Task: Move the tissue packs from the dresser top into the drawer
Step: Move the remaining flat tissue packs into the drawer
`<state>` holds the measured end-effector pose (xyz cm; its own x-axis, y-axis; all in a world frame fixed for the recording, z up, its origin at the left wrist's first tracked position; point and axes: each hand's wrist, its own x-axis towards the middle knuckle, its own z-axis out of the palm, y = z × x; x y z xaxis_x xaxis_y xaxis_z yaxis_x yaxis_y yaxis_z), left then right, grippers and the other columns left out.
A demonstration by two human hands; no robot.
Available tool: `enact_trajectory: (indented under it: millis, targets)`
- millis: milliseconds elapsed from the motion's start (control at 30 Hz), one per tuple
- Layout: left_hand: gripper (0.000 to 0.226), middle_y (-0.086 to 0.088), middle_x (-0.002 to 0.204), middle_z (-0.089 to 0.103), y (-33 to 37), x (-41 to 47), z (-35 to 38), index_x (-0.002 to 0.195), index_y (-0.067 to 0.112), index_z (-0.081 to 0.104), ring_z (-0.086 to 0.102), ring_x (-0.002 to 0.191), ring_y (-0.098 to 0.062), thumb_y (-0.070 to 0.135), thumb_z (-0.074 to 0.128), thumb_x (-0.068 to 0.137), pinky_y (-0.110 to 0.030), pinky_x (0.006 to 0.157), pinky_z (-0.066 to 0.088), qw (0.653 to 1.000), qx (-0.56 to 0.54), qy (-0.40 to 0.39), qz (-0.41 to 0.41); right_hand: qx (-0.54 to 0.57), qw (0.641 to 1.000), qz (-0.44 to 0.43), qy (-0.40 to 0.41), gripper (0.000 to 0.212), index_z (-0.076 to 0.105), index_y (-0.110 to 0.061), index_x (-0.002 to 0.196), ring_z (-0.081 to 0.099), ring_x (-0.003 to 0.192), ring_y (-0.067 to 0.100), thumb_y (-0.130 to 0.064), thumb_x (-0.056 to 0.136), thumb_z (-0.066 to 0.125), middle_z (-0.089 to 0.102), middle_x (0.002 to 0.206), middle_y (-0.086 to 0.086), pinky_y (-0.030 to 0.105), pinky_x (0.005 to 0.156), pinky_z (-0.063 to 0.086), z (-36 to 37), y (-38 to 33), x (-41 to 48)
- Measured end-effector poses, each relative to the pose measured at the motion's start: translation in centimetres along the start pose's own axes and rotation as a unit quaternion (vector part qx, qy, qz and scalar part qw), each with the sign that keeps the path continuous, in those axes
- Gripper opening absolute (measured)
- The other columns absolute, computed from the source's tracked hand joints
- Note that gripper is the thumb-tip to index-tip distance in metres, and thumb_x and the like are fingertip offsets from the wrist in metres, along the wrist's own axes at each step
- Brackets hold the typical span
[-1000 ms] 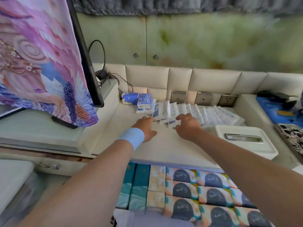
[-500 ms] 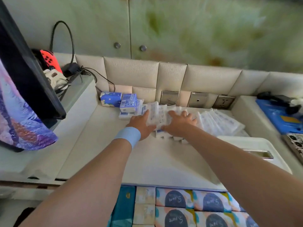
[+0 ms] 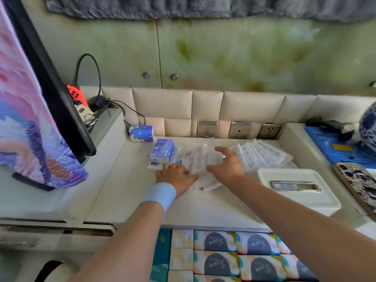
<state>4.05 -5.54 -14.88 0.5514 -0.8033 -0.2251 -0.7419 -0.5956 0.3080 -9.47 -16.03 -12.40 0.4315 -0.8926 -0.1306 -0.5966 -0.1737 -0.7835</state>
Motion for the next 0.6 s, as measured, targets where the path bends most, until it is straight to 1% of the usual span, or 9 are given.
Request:
enact_trajectory:
  millis: [33, 100, 167, 233, 333, 400, 500, 567, 600]
  targets:
    - [0.055, 0.003, 0.136, 0.053, 0.2, -0.6, -0.1, 0.125, 0.033, 0.06, 0.039, 0.133, -0.026, 0.069, 0.044, 0.086, -0.039, 0.104, 0.031, 1.0, -0.015, -0.009, -0.006, 0.038, 0.999, 0.035, 0.003, 0.074, 0.041, -0.028, 0.144, 0.057, 0.1, 0.016, -0.012, 0.08, 0.073, 0.04, 0.14, 0.006, 0.017, 0.068, 0.046, -0.4, -0.2, -0.5]
    - [0.056, 0.0, 0.126, 0.061, 0.8, -1.9, -0.6, 0.12, 0.024, 0.062, 0.054, 0.12, -0.026, 0.066, 0.053, 0.085, -0.034, 0.094, 0.041, 0.996, -0.078, -0.041, -0.021, 0.064, 0.992, 0.108, -0.022, 0.081, 0.029, -0.017, 0.149, 0.057, 0.112, 0.026, -0.009, 0.081, 0.072, 0.044, 0.141, 0.011, 0.028, 0.079, 0.049, -0.9, -0.4, -1.6]
    - [0.062, 0.001, 0.13, 0.057, 1.2, -3.0, -0.8, 0.128, 0.021, 0.053, 0.057, 0.116, -0.024, 0.061, 0.062, 0.081, -0.032, 0.089, 0.044, 0.99, -0.119, -0.064, -0.027, 0.074, 0.985, 0.141, -0.06, 0.075, 0.029, -0.013, 0.144, 0.058, 0.101, 0.026, -0.005, 0.083, 0.07, 0.052, 0.123, 0.011, 0.034, 0.074, 0.051, -1.0, -0.1, -2.6]
    - [0.08, 0.001, 0.141, 0.048, 1.4, -3.9, -0.7, 0.141, 0.023, 0.039, 0.053, 0.121, -0.023, 0.057, 0.07, 0.076, -0.034, 0.097, 0.044, 0.986, -0.146, -0.069, -0.031, 0.089, 0.981, 0.154, -0.081, 0.078, 0.024, -0.021, 0.146, 0.055, 0.086, 0.02, -0.001, 0.085, 0.069, 0.047, 0.105, 0.005, 0.03, 0.061, 0.048, -1.1, 0.1, -3.5]
    - [0.102, -0.002, 0.149, 0.039, 1.6, -4.6, -0.3, 0.152, 0.026, 0.021, 0.048, 0.129, -0.025, 0.05, 0.077, 0.071, -0.04, 0.106, 0.042, 0.979, -0.189, -0.063, -0.045, 0.108, 0.978, 0.154, -0.094, 0.089, 0.018, -0.028, 0.15, 0.057, 0.091, 0.023, 0.002, 0.084, 0.07, 0.046, 0.105, 0.004, 0.031, 0.06, 0.049, -1.2, 0.2, -4.0]
    - [0.097, -0.002, 0.148, 0.04, 1.5, -4.5, -0.2, 0.152, 0.029, 0.018, 0.049, 0.128, -0.027, 0.04, 0.075, 0.075, -0.037, 0.103, 0.043, 0.973, -0.215, -0.065, -0.051, 0.12, 0.972, 0.178, -0.099, 0.081, 0.027, -0.024, 0.144, 0.06, 0.088, 0.025, -0.002, 0.081, 0.072, 0.052, 0.101, 0.005, 0.034, 0.058, 0.053, -1.0, 0.2, -3.8]
    - [0.08, -0.001, 0.139, 0.051, 0.9, -3.8, -0.9, 0.15, 0.031, 0.021, 0.053, 0.117, -0.028, 0.033, 0.067, 0.084, -0.034, 0.094, 0.045, 0.963, -0.253, -0.061, -0.068, 0.154, 0.96, 0.216, -0.09, 0.053, 0.047, -0.014, 0.13, 0.066, 0.085, 0.031, -0.02, 0.083, 0.071, 0.063, 0.103, 0.014, 0.042, 0.068, 0.059, -0.7, 0.1, -3.2]
    - [0.071, -0.007, 0.136, 0.052, 0.1, -3.1, -1.7, 0.148, 0.034, 0.022, 0.054, 0.111, -0.03, 0.029, 0.06, 0.089, -0.036, 0.093, 0.046, 0.962, -0.256, -0.038, -0.086, 0.162, 0.96, 0.216, -0.079, 0.057, 0.049, -0.014, 0.129, 0.066, 0.088, 0.03, -0.036, 0.082, 0.072, 0.065, 0.105, 0.011, 0.039, 0.07, 0.059, -0.5, -0.2, -2.4]
    - [0.068, -0.01, 0.138, 0.05, -0.3, -2.8, -2.2, 0.149, 0.036, 0.021, 0.053, 0.112, -0.032, 0.025, 0.055, 0.091, -0.036, 0.093, 0.046, 0.964, -0.25, -0.029, -0.091, 0.15, 0.962, 0.214, -0.074, 0.065, 0.047, -0.014, 0.133, 0.065, 0.091, 0.029, -0.044, 0.081, 0.073, 0.063, 0.107, 0.008, 0.04, 0.076, 0.058, -0.4, -0.4, -1.9]
